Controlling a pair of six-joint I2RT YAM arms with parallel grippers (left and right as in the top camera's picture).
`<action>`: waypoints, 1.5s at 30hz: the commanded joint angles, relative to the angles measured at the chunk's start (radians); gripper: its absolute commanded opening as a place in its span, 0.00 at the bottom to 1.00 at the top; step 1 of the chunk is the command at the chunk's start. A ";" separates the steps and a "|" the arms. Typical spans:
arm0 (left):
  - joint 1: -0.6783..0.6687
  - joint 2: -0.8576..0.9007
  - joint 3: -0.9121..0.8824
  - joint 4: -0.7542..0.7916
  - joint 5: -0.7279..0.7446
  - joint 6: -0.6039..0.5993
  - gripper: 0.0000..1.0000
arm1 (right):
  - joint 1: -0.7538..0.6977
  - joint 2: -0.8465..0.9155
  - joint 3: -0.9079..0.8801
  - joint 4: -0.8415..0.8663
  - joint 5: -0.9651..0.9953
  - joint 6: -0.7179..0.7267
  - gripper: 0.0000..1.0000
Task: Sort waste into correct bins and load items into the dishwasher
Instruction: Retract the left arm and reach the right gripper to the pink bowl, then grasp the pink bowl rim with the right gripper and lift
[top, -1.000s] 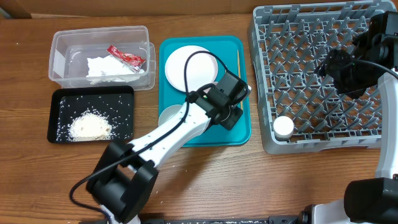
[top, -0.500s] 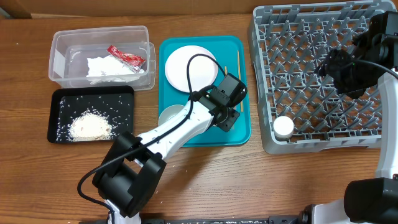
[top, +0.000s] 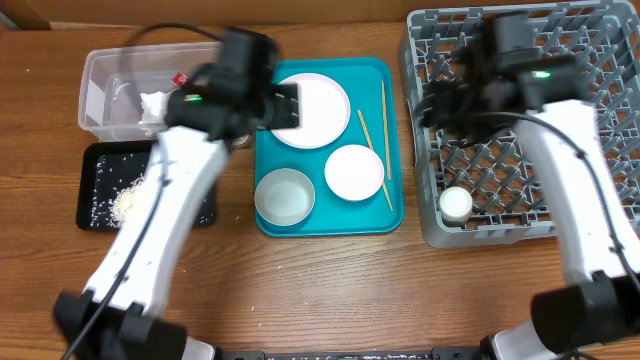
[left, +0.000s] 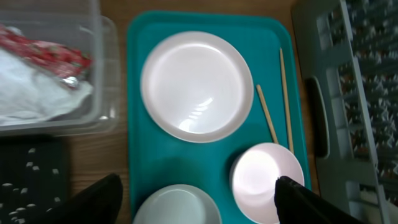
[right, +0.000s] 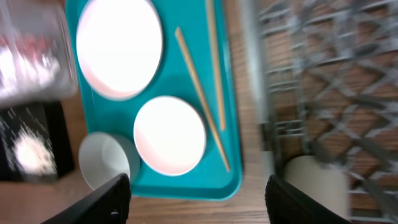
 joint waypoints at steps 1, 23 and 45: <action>0.077 -0.029 0.008 -0.022 0.042 -0.015 0.85 | 0.099 0.087 0.012 0.005 0.051 -0.001 0.70; 0.138 0.016 0.007 -0.055 -0.077 -0.013 1.00 | 0.245 0.395 -0.050 0.095 0.185 -0.056 0.37; 0.137 0.016 0.007 -0.056 -0.078 -0.013 1.00 | 0.238 0.346 0.039 0.062 0.201 -0.056 0.04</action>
